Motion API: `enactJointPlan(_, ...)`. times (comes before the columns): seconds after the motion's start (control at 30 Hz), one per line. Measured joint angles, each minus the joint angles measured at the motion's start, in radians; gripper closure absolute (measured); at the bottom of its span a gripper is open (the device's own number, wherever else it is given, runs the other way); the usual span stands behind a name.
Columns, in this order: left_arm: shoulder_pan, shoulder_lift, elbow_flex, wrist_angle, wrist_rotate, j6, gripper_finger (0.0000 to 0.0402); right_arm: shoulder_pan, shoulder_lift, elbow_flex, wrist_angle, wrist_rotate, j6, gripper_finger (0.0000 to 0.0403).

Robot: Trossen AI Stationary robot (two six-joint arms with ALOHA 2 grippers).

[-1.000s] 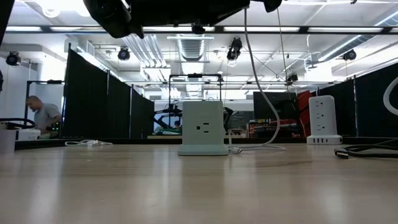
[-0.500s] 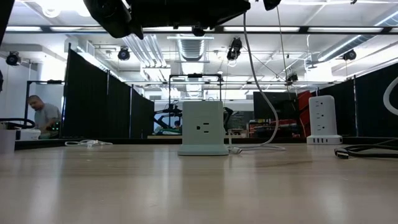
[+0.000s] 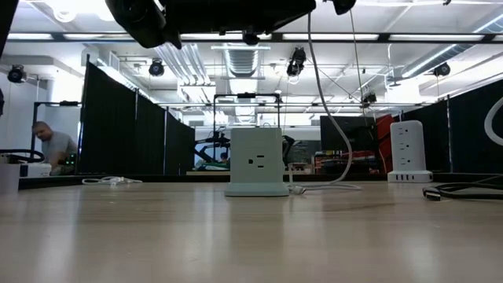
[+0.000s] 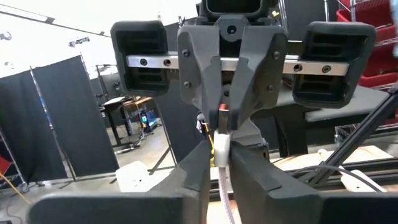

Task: Insert USB
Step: Insert the purple charger cable into the white outlet extension

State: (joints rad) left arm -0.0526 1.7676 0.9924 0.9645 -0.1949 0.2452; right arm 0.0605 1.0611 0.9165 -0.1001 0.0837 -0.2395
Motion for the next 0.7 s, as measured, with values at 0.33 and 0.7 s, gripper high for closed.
enactJointPlan(0.33,0.001,0.001,-0.001,-0.029,-0.022,0.009,0.0386,-0.002,-0.001,0.002,-0.080,0.069,0.070,0.0382)
enactJointPlan(0.7,-0.005,-0.004,-0.045,-0.084,-0.031,0.005,0.0386,-0.002,0.019,0.142,-0.417,0.266,0.156,0.0228)
